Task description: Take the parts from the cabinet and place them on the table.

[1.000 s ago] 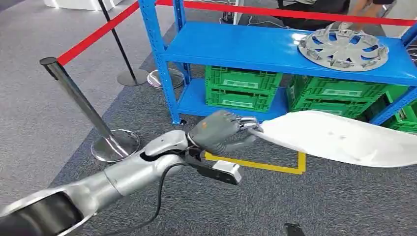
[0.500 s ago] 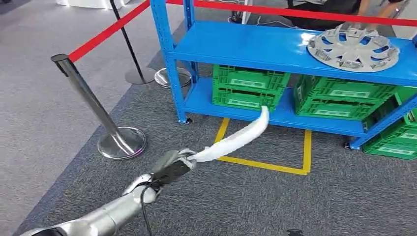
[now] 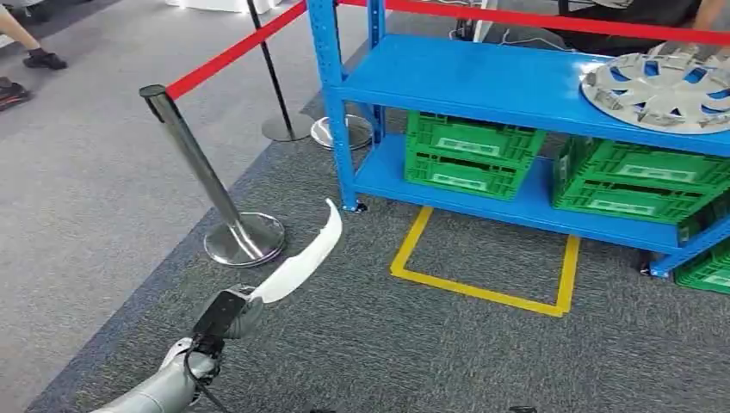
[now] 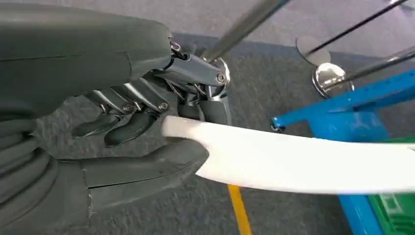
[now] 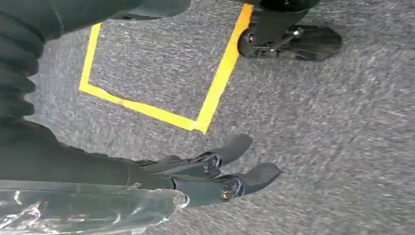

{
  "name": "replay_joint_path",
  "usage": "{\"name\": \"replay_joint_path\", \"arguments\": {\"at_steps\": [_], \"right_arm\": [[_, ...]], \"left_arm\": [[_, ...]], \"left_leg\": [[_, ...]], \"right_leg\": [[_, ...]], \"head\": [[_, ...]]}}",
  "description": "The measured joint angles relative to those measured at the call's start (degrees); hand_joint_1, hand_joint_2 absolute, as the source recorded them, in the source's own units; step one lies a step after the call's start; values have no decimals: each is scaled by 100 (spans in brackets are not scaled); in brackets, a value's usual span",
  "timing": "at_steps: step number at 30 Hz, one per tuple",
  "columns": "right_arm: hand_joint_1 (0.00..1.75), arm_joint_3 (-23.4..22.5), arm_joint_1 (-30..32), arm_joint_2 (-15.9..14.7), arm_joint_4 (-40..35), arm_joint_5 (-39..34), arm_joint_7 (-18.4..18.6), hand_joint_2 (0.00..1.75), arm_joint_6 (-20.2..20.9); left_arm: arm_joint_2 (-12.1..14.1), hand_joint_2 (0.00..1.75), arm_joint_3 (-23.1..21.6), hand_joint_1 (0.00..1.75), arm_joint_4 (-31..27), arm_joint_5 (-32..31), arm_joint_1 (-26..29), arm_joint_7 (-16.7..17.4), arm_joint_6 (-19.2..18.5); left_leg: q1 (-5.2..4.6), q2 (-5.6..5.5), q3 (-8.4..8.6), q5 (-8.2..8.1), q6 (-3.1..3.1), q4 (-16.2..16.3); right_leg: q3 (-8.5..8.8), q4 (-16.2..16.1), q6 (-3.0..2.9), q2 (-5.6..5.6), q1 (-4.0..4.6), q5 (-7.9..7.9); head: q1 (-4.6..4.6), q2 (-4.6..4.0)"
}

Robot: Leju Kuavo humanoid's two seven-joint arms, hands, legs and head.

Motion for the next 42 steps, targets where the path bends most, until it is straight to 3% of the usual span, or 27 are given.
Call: {"name": "replay_joint_path", "arguments": {"at_steps": [1,2,3,6,9,11,12,13,15,16,17,18,21,22,24,26,27,29,30,31,32,33,36,37,39,41,42], "right_arm": [[0,-2,-19,0,0,4,-6,175,7],[0,0,-26,-4,-2,7,-17,175,7],[0,0,-40,-7,-2,15,-17,175,7],[0,0,-75,2,-2,24,-15,175,17],[0,0,-82,2,-2,26,-15,175,17],[0,0,-56,2,-2,26,-15,175,17],[0,0,-51,2,-2,31,-15,175,17],[0,0,-52,2,-2,37,-15,175,22],[0,0,-71,2,-2,48,-13,175,28],[0,0,-79,0,-2,59,-2,175,35],[0,2,-92,-2,-2,74,22,175,48],[0,2,-104,-2,-2,87,33,175,54],[0,2,-138,-9,-4,111,98,175,79],[0,4,-161,-9,-4,124,116,175,87],[0,11,-178,-9,-4,146,133,175,101],[0,11,-150,-9,-4,171,182,175,103],[0,11,-152,-11,-4,179,192,175,103],[0,20,-170,-11,-4,197,212,175,109],[0,22,-180,-11,-4,199,221,175,111],[0,22,-190,-11,-4,201,225,175,111],[0,22,-201,-18,-7,201,225,175,111],[0,24,-212,-17,-9,201,225,175,111],[0,26,-227,-17,-9,199,229,175,111],[0,26,-237,-15,-9,201,234,175,111],[0,26,-233,-15,-9,197,234,175,109],[0,26,-193,-15,-9,190,245,175,109],[0,26,-179,-15,-9,190,245,175,109]], "left_arm": [[-2,175,24,175,0,-71,-13,-24,76],[-11,175,37,175,-2,-173,-63,-50,179],[-28,175,37,175,-2,-243,-93,-77,227],[-9,175,59,175,-4,-332,-95,-87,240],[-17,175,72,175,-11,-352,-139,-87,242],[-42,175,72,175,-15,-371,-141,-87,242],[-44,175,72,175,-15,-415,-131,-92,255],[-44,175,72,175,-17,-455,-130,-111,262],[-46,175,72,175,-96,-465,-133,-223,181],[-48,175,74,175,-183,-474,-144,-277,153],[-48,175,76,175,-281,-522,-164,-297,172],[-44,175,76,175,-425,-587,-192,-297,229],[46,175,76,175,-947,-997,-230,-177,595],[81,175,68,175,-1198,-1229,-226,-90,748],[149,175,57,175,-1693,-1598,-294,92,1023],[203,175,9,175,-2226,-2016,-372,326,1207],[245,175,-35,175,-2466,-2195,-379,468,1274],[351,175,-163,175,-2958,-2582,-411,720,1342],[402,175,-236,175,-3188,-2752,-445,824,1351],[446,175,-325,175,-3400,-2881,-497,890,1359],[459,175,-400,175,-3590,-2946,-554,947,1368],[470,175,-462,175,-3725,-2999,-603,995,1381],[573,175,-603,175,-4059,-3178,-607,1091,1447],[586,175,-666,175,-4165,-3247,-610,1139,1455],[632,175,-748,175,-4306,-3390,-683,1215,1488],[640,175,-887,175,-4400,-3510,-742,1290,1521],[649,175,-931,175,-4432,-3529,-740,1305,1532]], "left_leg": [[14,258,273,128,-25,-428],[-18,326,370,81,-25,-705],[-28,224,311,109,91,-642],[-64,53,272,135,229,-656],[-42,-106,269,173,340,-663],[-73,-250,256,180,366,-661],[-85,-325,255,184,371,-659],[-94,-398,255,187,374,-657],[-98,-572,260,191,366,-642],[-92,-641,255,193,359,-631],[-119,-695,221,197,326,-607],[-94,-758,179,213,297,-589],[-49,-957,115,289,158,-647],[-44,-851,91,238,157,-596],[-75,-353,-219,-148,98,0],[-66,-191,-684,-515,50,923],[-56,-168,-796,-533,34,1133],[-28,-143,-615,-204,13,777],[-23,-78,-350,60,8,282],[-20,82,-41,284,2,-252],[-57,456,137,276,-29,-573],[-62,364,139,265,106,-631],[-91,166,114,250,222,-623],[-60,102,125,273,273,-639],[-60,-4,119,280,342,-639],[-72,-181,111,285,362,-636],[-78,-273,113,285,363,-635]], "right_leg": [[8,3,41,-34,7,3],[-32,69,99,-72,58,-25],[-33,31,139,-119,54,2],[17,-10,241,-289,13,12],[-345,847,246,304,5,-540],[-781,1783,222,392,44,-912],[-855,1904,205,394,62,-894],[-793,1770,178,399,78,-764],[-319,807,108,512,89,-240],[-58,298,82,748,78,-36],[18,114,62,974,39,-137],[45,83,98,906,47,-115],[29,60,10,744,73,-77],[52,12,-24,653,40,-46],[62,-14,-52,539,55,-36],[63,-12,-61,347,65,-48],[62,-11,-61,268,64,-52],[78,-10,-48,122,58,-67],[96,-8,-31,48,53,-79],[125,-5,-1,-22,50,-98],[138,4,36,-69,110,-125],[133,29,67,-128,139,-157],[203,-19,135,-314,127,-178],[169,17,195,-219,91,-231],[-68,615,198,248,88,-588],[-553,1609,186,383,96,-1001],[-740,1920,169,398,100,-1057]], "head": [[-11,0],[-46,0],[-17,2],[-13,2],[44,0],[77,0],[72,0],[79,0],[76,0],[81,0],[77,0],[70,0],[66,0],[79,0],[-11,0],[-9,0],[-11,0],[-15,0],[-13,0],[-13,0],[-32,0],[-39,0],[20,0],[17,0],[35,0],[61,0],[63,0]]}}
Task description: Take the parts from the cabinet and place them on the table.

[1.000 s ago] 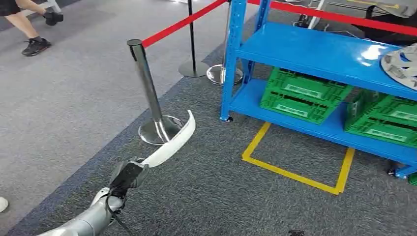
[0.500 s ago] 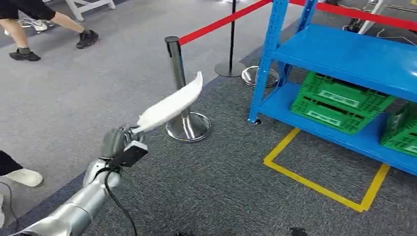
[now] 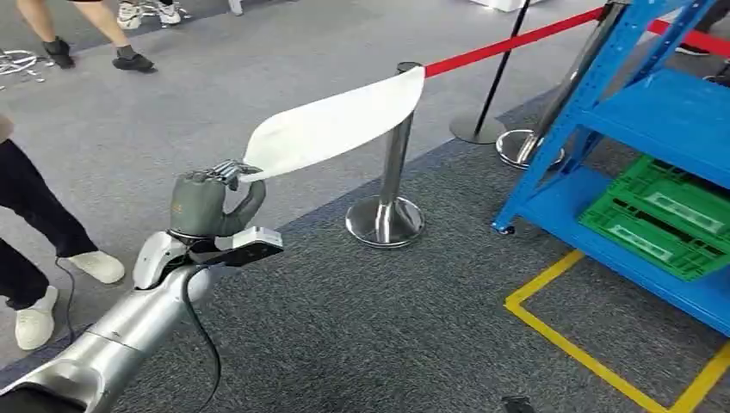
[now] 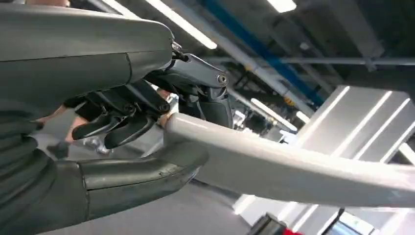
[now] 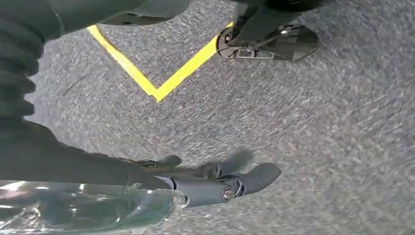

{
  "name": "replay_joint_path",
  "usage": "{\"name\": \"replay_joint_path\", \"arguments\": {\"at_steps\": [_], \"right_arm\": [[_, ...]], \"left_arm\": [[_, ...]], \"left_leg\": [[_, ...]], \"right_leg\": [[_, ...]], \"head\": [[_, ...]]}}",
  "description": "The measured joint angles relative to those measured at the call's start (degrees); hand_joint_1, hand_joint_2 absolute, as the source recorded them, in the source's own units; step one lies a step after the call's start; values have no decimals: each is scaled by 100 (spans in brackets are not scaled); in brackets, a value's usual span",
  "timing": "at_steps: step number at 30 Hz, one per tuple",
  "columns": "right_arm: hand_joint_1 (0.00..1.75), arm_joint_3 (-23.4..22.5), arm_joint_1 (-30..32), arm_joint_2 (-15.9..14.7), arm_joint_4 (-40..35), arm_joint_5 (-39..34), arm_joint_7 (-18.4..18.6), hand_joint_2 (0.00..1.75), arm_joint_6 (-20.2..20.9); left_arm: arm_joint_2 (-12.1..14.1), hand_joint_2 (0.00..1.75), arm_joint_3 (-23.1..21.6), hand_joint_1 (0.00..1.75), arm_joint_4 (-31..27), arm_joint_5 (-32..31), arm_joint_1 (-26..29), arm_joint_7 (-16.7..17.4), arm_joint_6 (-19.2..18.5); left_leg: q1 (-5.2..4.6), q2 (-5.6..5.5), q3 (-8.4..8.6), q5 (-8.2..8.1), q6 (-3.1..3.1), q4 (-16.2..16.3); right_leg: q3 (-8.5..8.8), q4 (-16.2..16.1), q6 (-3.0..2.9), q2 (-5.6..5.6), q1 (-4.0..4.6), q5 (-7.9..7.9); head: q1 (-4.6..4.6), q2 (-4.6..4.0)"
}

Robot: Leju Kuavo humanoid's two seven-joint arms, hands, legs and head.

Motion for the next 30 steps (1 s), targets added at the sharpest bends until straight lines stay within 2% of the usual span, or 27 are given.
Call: {"name": "replay_joint_path", "arguments": {"at_steps": [1,2,3,4,5,6,9,10,11,12,13,14,15,16,17,18,19,20,21,22,24,25,26,27,28,29,30], "right_arm": [[0,0,4,0,0,-2,0,175,0],[0,0,4,0,0,-4,0,175,0],[0,0,2,0,0,-7,0,175,0],[0,0,2,0,0,-13,0,175,0],[0,0,4,0,0,-17,0,175,-2],[0,0,5,2,0,-20,0,175,-2],[0,0,0,2,0,-24,13,175,-7],[0,0,-8,13,0,-24,13,175,-7],[0,0,-24,15,-2,-26,11,175,-7],[0,0,-24,15,-2,-26,11,175,-7],[0,0,-9,15,-2,-30,13,175,-7],[0,0,5,15,-2,-35,13,175,-9],[0,-2,13,13,-2,-37,13,175,-11],[0,-2,15,13,-2,-37,15,175,-11],[0,0,12,13,-2,-37,13,175,-13],[0,0,10,15,-2,-37,15,175,-11],[0,0,9,15,-2,-37,15,175,-11],[0,0,7,15,-2,-37,15,175,-11],[0,0,12,15,-4,-39,13,175,-13],[0,0,11,15,-4,-41,15,175,-13],[0,0,10,17,-4,-42,26,175,-15],[0,0,7,17,-4,-42,28,175,-13],[0,0,0,17,-4,-42,28,175,-15],[0,0,1,17,-4,-42,28,175,-15],[0,0,9,17,-4,-42,28,175,-13],[0,0,22,17,-4,-42,28,175,-13],[0,0,32,17,-4,-44,28,175,-13]], "left_arm": [[9,175,-24,175,-20,-35,3,18,0],[20,175,-51,175,-37,-106,1,66,7],[33,175,-70,175,-70,-241,-4,145,26],[44,175,-112,175,-101,-410,-27,239,57],[59,175,-180,175,-129,-591,-60,328,92],[70,175,-226,175,-147,-711,-93,389,107],[131,175,-383,175,-177,-1063,-125,595,123],[159,175,-450,175,-177,-1217,-152,678,129],[173,175,-501,175,-177,-1299,-184,715,138],[175,175,-564,175,-177,-1353,-241,735,138],[170,175,-641,175,-177,-1401,-293,769,136],[168,175,-712,175,-177,-1440,-321,780,136],[170,175,-763,175,-177,-1465,-331,789,131],[170,175,-804,175,-177,-1489,-331,802,123],[173,175,-844,175,-177,-1511,-345,813,114],[179,175,-887,175,-177,-1535,-371,818,105],[181,175,-918,175,-177,-1541,-404,820,105],[181,175,-942,175,-177,-1541,-437,824,105],[181,175,-975,175,-177,-1543,-487,826,103],[164,175,-1019,175,-177,-1548,-506,831,103],[197,175,-1052,175,-177,-1550,-510,833,96],[208,175,-1067,175,-179,-1556,-521,839,92],[210,175,-1084,175,-179,-1563,-540,850,88],[210,175,-1119,175,-179,-1585,-597,870,57],[197,175,-1174,175,-179,-1605,-648,877,31],[194,175,-1213,175,-179,-1618,-686,877,-13],[194,175,-1253,175,-177,-1624,-704,877,-31]], "left_leg": [[-1,-87,0,1,-1,3],[-1,-165,1,2,-3,8],[3,-242,5,3,-7,12],[11,-314,6,3,-13,22],[15,-394,-5,1,-46,34],[-10,-474,-42,-2,-82,81],[41,-626,-73,70,-193,8],[46,-659,-91,61,-225,15],[8,-332,-153,-56,-233,134],[0,-82,-317,-277,-258,472],[7,34,-544,-506,-280,947],[14,85,-767,-696,-293,1410],[19,101,-936,-803,-306,1760],[25,107,-980,-764,-313,1838],[28,117,-885,-603,-317,1656],[29,155,-652,-348,-310,1211],[26,256,-376,-129,-301,718],[11,559,-110,16,-285,285],[-47,741,7,-53,-291,36],[-29,633,-18,-40,-204,60],[-59,504,-47,-53,-145,57],[-42,431,-30,-30,-99,23],[-8,375,-18,-12,-68,11],[4,308,-21,-7,-24,11],[8,226,-22,-3,-11,12],[7,140,-24,-4,-3,13],[1,62,-24,-4,-1,15]], "right_leg": [[-32,-30,-18,3,5,108],[56,-295,-32,11,5,324],[250,-751,-48,47,1,600],[494,-1288,-52,173,-20,867],[668,-1706,-47,471,-60,959],[751,-1809,-42,502,-89,918],[736,-1783,-111,357,-29,943],[746,-1829,-164,285,-64,977],[750,-1843,-204,232,-59,987],[749,-1844,-231,167,-46,986],[747,-1844,-238,91,-34,982],[746,-1844,-253,8,-29,973],[745,-1844,-254,-70,-28,970],[747,-1844,-254,-144,-29,967],[748,-1843,-249,-212,-30,963],[755,-1843,-242,-291,-30,956],[767,-1843,-226,-355,-31,945],[790,-1842,-201,-397,-5,930],[780,-1803,-156,-457,56,888],[786,-1829,-144,-499,59,891],[836,-1855,-98,-654,49,883],[859,-1853,-53,-705,42,852],[819,-1766,-6,-447,15,789],[688,-1468,1,-188,4,600],[469,-998,3,-77,3,385],[218,-501,6,-28,4,194],[16,-143,9,-11,7,86]], "head": [[0,0],[2,0],[2,0],[2,0],[7,0],[2,0],[7,0],[7,0],[-11,0],[-55,0],[-57,0],[-59,0],[-61,0],[-59,0],[-63,0],[-61,0],[-63,0],[-66,0],[-81,0],[-38,2],[-28,0],[-42,2],[-20,0],[0,0],[35,0],[46,0],[46,0]]}}
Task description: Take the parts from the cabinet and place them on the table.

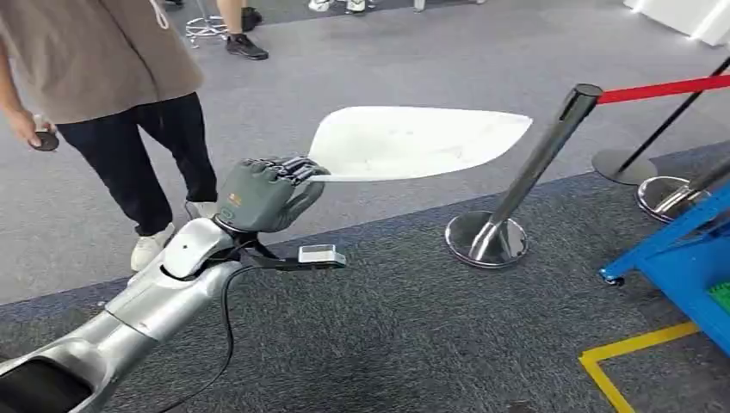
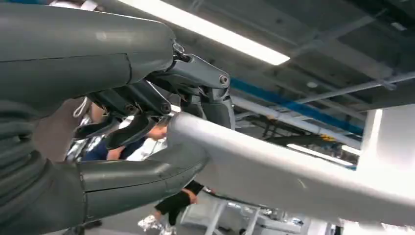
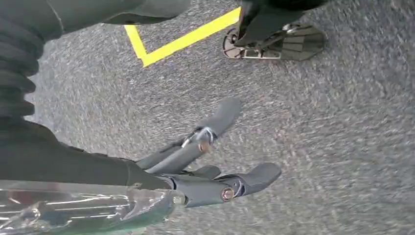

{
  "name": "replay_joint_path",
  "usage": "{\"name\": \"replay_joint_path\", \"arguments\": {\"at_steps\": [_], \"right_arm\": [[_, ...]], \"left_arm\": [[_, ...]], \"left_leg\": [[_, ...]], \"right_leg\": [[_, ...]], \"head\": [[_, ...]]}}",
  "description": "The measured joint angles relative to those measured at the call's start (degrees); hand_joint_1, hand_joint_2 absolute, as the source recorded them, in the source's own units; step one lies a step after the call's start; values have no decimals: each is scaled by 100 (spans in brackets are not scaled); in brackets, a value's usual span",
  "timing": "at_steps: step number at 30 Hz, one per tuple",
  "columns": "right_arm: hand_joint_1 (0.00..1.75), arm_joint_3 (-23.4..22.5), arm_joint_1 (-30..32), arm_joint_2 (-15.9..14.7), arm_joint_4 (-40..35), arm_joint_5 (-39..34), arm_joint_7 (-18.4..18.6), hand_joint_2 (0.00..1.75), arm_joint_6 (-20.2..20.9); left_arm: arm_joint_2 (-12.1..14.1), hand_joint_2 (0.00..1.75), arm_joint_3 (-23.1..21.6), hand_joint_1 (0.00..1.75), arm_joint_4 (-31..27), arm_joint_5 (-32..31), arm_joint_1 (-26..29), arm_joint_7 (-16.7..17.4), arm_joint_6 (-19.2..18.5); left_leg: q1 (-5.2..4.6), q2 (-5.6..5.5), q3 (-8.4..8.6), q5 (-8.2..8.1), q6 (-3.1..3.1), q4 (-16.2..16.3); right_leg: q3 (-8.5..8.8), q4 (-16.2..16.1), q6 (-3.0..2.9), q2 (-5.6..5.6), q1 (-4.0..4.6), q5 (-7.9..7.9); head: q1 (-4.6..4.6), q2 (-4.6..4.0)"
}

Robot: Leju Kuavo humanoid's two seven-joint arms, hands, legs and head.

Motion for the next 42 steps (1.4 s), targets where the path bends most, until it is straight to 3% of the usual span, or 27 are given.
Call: {"name": "replay_joint_path", "arguments": {"at_steps": [2,4,5,6,10,12,13,15,16,18,19,20,21,22,25,26,28,30,31,32,34,35,36,37,40,41,42], "right_arm": [[0,0,2,0,0,-7,0,175,7],[0,0,-13,0,0,-7,-9,175,7],[0,0,-15,0,0,-9,-15,175,7],[0,0,-21,2,2,-9,-15,175,11],[0,-2,-27,9,0,-20,-22,175,7],[0,0,-52,13,0,-20,-37,175,7],[0,0,-48,15,0,-20,-42,175,7],[0,0,-25,9,0,-24,-39,175,-4],[0,0,-20,7,0,-26,-39,175,-7],[0,0,-25,7,0,-28,-39,175,-7],[0,0,-27,9,0,-28,-39,175,-7],[0,0,-28,9,0,-28,-39,175,-4],[0,0,-27,5,0,-28,-39,175,-7],[0,0,-23,4,0,-26,-39,175,-7],[0,0,-35,4,0,-26,-31,175,-4],[0,0,-44,4,0,-24,-33,175,-4],[0,0,-45,4,0,-24,-33,175,-4],[0,0,-25,4,0,-22,-31,175,-4],[0,0,-18,4,0,-20,-28,175,-4],[0,0,-17,4,0,-17,-22,175,-4],[0,0,-26,4,0,-2,-13,175,-4],[0,0,-30,4,0,11,-7,175,-4],[0,0,-31,4,0,18,4,175,-4],[0,2,-29,9,0,24,4,175,-4],[0,0,-48,7,0,31,20,175,-13],[0,2,-55,7,0,31,20,175,-13],[0,2,-69,2,-2,33,20,175,-17]], "left_arm": [[0,175,-57,175,0,-2,-43,2,-48],[0,175,-92,175,-2,-20,-103,4,-79],[-4,175,-109,175,0,-20,-135,4,-83],[-4,175,-127,175,-2,-17,-166,4,-83],[18,175,-194,175,0,-17,-211,9,-90],[46,175,-231,175,0,-15,-259,24,-118],[44,175,-258,175,0,2,-307,33,-140],[48,175,-332,175,0,20,-342,44,-181],[59,175,-354,175,0,26,-339,50,-184],[79,175,-387,175,0,31,-355,68,-186],[94,175,-402,175,0,35,-372,74,-186],[107,175,-420,175,0,37,-402,77,-186],[107,175,-432,175,-2,37,-436,77,-186],[107,175,-448,175,-2,37,-462,76,-188],[192,175,-465,175,-11,44,-464,79,-192],[203,175,-465,175,-29,44,-474,79,-192],[229,175,-465,175,-33,53,-529,85,-197],[234,175,-485,175,-33,52,-531,94,-216],[240,175,-496,175,-33,53,-529,96,-236],[245,175,-498,175,-33,53,-529,107,-245],[256,175,-498,175,-33,55,-531,109,-249],[260,175,-498,175,-37,55,-534,111,-251],[269,175,-498,175,-44,59,-536,112,-249],[278,175,-498,175,-48,61,-548,118,-249],[352,175,-496,175,-61,70,-531,133,-243],[387,175,-492,175,-66,70,-528,138,-240],[396,175,-492,175,-81,74,-530,140,-238]], "left_leg": [[0,-161,2,3,-3,3],[15,-326,11,5,-16,17],[23,-398,6,1,-49,32],[-3,-462,-23,1,-94,50],[57,-668,-77,97,-253,-28],[18,-215,-202,-113,-270,203],[16,-84,-396,-346,-285,604],[20,26,-854,-744,-314,1579],[22,34,-970,-769,-319,1805],[23,54,-780,-481,-319,1457],[22,109,-503,-238,-311,959],[18,270,-174,-30,-296,402],[-18,625,39,-21,-291,71],[-28,536,34,-36,-213,17],[-51,333,1,-24,-121,0],[2,271,27,6,-75,-28],[18,157,25,10,-26,-27],[16,5,23,7,-7,-26],[14,-82,24,7,-7,-24],[14,-157,25,8,-8,-23],[23,-322,31,14,-21,-12],[36,-391,31,10,-43,0],[38,-461,14,8,-82,10],[18,-523,-26,12,-119,54],[71,-674,-50,88,-242,-41],[76,-686,-73,79,-267,-33],[33,-360,-126,-38,-273,83]], "right_leg": [[-81,-13,-9,9,0,178],[321,-944,-22,92,-32,730],[557,-1450,-6,283,-70,951],[638,-1611,11,574,-119,860],[648,-1658,-150,342,-72,935],[658,-1702,-221,224,-76,965],[654,-1702,-233,151,-65,966],[653,-1701,-253,-21,-48,953],[653,-1701,-255,-93,-47,951],[655,-1700,-250,-232,-48,943],[667,-1700,-242,-307,-49,938],[685,-1699,-222,-372,-49,925],[695,-1688,-191,-419,11,903],[687,-1671,-157,-464,25,883],[754,-1712,-81,-667,19,876],[720,-1684,-38,-625,-4,827],[498,-1108,2,-169,-21,486],[25,-139,20,-19,-21,106],[-145,142,17,1,-16,52],[-162,109,8,7,-15,141],[165,-647,-17,40,-31,626],[418,-1173,-11,168,-55,869],[593,-1560,-9,467,-99,920],[657,-1659,-18,517,-116,891],[654,-1637,-118,367,-56,918],[669,-1689,-173,297,-96,953],[676,-1707,-211,233,-84,959]], "head": [[2,0],[2,0],[7,0],[11,0],[4,0],[-50,0],[-68,0],[-68,0],[-68,0],[-70,0],[-70,0],[-68,0],[-81,0],[-85,2],[-48,0],[-50,0],[-9,0],[13,0],[15,0],[11,0],[13,0],[15,0],[13,0],[6,0],[9,0],[15,0],[-7,0]]}}
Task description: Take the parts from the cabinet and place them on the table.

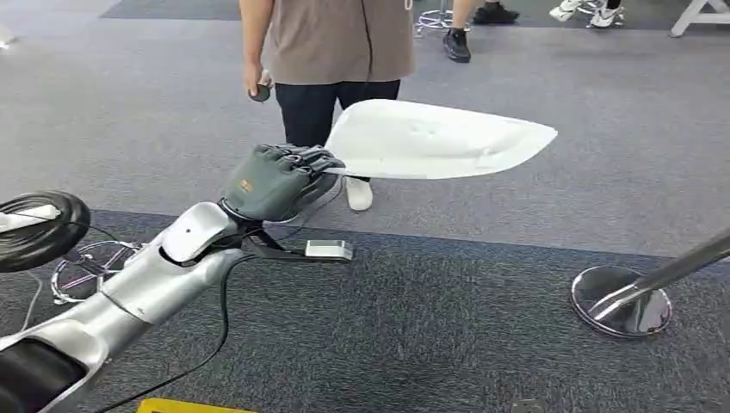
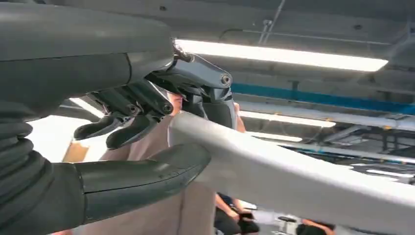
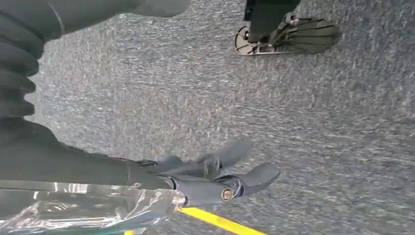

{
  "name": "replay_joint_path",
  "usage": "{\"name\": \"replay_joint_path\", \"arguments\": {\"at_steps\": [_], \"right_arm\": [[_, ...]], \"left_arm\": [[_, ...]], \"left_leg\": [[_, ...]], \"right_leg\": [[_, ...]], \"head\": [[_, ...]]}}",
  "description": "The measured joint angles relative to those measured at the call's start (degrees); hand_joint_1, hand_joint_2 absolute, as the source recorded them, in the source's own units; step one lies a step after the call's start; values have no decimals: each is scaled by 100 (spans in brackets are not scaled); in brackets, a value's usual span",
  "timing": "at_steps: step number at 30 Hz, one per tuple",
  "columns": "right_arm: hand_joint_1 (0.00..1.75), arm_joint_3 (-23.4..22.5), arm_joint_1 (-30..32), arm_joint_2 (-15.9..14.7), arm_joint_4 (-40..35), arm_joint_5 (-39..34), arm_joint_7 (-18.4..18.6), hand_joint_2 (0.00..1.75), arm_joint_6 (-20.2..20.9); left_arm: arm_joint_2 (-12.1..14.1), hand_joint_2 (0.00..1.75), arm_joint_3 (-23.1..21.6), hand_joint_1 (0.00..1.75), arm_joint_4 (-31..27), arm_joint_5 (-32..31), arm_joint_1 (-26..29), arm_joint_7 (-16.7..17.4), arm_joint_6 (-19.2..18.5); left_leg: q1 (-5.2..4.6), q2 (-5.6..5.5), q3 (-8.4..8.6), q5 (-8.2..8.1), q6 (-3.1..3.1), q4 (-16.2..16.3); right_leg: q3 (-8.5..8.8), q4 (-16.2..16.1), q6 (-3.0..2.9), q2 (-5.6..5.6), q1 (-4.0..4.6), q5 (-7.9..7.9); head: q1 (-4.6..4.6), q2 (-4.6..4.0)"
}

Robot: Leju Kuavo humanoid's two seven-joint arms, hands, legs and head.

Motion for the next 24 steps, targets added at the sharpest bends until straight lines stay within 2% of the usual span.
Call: {"name": "replay_joint_path", "arguments": {"at_steps": [1,2,3,4,5,6,7,8,9,10,11,14,15,16,17,18,19,20,21,23,24], "right_arm": [[0,0,0,2,0,2,-2,175,2],[0,0,12,2,0,2,0,175,2],[0,0,29,0,0,0,0,175,2],[0,-2,41,-6,0,-2,2,175,0],[0,-2,43,-9,0,-2,2,175,0],[0,-2,39,-7,0,-2,2,175,0],[0,0,33,-7,0,-4,2,175,0],[0,-2,28,-4,0,-4,2,175,0],[0,-2,24,-4,0,-4,2,175,0],[0,-2,27,-4,0,-4,2,175,0],[0,-2,21,-4,0,-6,7,175,-2],[0,-2,9,-4,0,-7,9,175,0],[0,0,-1,-4,-2,-5,9,175,0],[0,0,-13,-4,-2,-4,7,175,-4],[0,0,-9,-4,-2,-7,9,175,-2],[0,0,5,-4,-2,-7,9,175,-2],[0,0,23,-4,-2,-7,9,175,-2],[0,0,37,-4,-2,-7,9,175,-2],[0,-2,43,-4,-2,-7,9,175,-2],[0,0,36,-4,-2,-7,9,175,-2],[0,0,33,-4,-2,-7,9,175,-2]], "left_arm": [[6,175,0,175,-4,7,-8,0,0],[4,175,0,175,-11,11,-6,2,0],[6,175,-4,175,-11,11,5,2,0],[9,175,-4,175,-11,13,19,4,0],[15,175,-4,175,-11,13,30,4,-2],[31,175,-4,175,-11,15,32,4,0],[37,175,-2,175,-13,28,29,4,0],[41,175,2,175,-17,33,22,4,0],[44,175,4,175,-28,46,13,4,2],[41,175,4,175,-35,48,-19,4,4],[31,175,2,175,-46,57,-15,2,13],[79,175,7,175,-48,63,-3,4,17],[74,175,9,175,-59,63,0,2,20],[96,175,17,175,-61,66,-23,4,31],[81,175,15,175,-61,66,-24,4,31],[63,175,2,175,-61,66,-20,2,31],[59,175,-4,175,-61,68,-9,-4,31],[61,175,-7,175,-61,77,0,-13,31],[63,175,-7,175,-61,85,0,-13,31],[68,175,-4,175,-61,92,-1,-17,31],[66,175,-7,175,-61,92,-3,-31,31]], "left_leg": [[-9,247,-171,-225,-21,345],[-5,334,-382,-442,-37,787],[-1,376,-615,-637,-47,1259],[3,392,-808,-756,-60,1650],[8,394,-859,-696,-67,1726],[8,406,-756,-517,-68,1526],[7,443,-532,-273,-62,1104],[5,539,-249,-54,-50,606],[-14,855,27,92,-22,155],[-53,1042,156,49,-19,-109],[-52,912,112,50,59,-65],[-53,700,98,59,160,-103],[-15,652,123,75,189,-117],[5,578,124,68,209,-116],[10,516,124,75,234,-116],[10,435,120,68,244,-116],[9,350,122,66,246,-113],[9,270,123,66,246,-112],[10,183,123,68,244,-108],[22,19,130,70,225,-98],[35,-49,127,64,193,-91]], "right_leg": [[1,-4,-24,-67,10,0],[0,-4,-40,-135,19,-6],[0,-4,-51,-214,24,-14],[-1,-4,-55,-298,27,-17],[2,-3,-57,-377,29,-22],[6,-3,-51,-457,29,-32],[20,-3,-45,-530,29,-40],[42,-2,-32,-595,29,-55],[67,-2,-5,-651,48,-73],[57,50,39,-697,108,-113],[64,24,66,-760,114,-110],[138,-5,152,-980,104,-150],[111,54,191,-815,74,-210],[-8,338,220,-472,63,-387],[-215,765,232,-342,60,-577],[-474,1272,242,-275,60,-782],[-675,1636,249,-248,61,-876],[-781,1762,247,-237,62,-852],[-765,1631,233,-231,62,-709],[-381,734,200,-155,45,-174],[-155,252,201,62,20,33]], "head": [[-46,0],[-48,0],[-50,0],[-52,0],[-50,0],[-52,0],[-52,0],[-52,0],[-54,0],[-79,0],[-29,2],[-33,0],[-20,0],[-2,0],[22,0],[22,0],[22,0],[20,0],[24,0],[24,0],[24,0]]}}
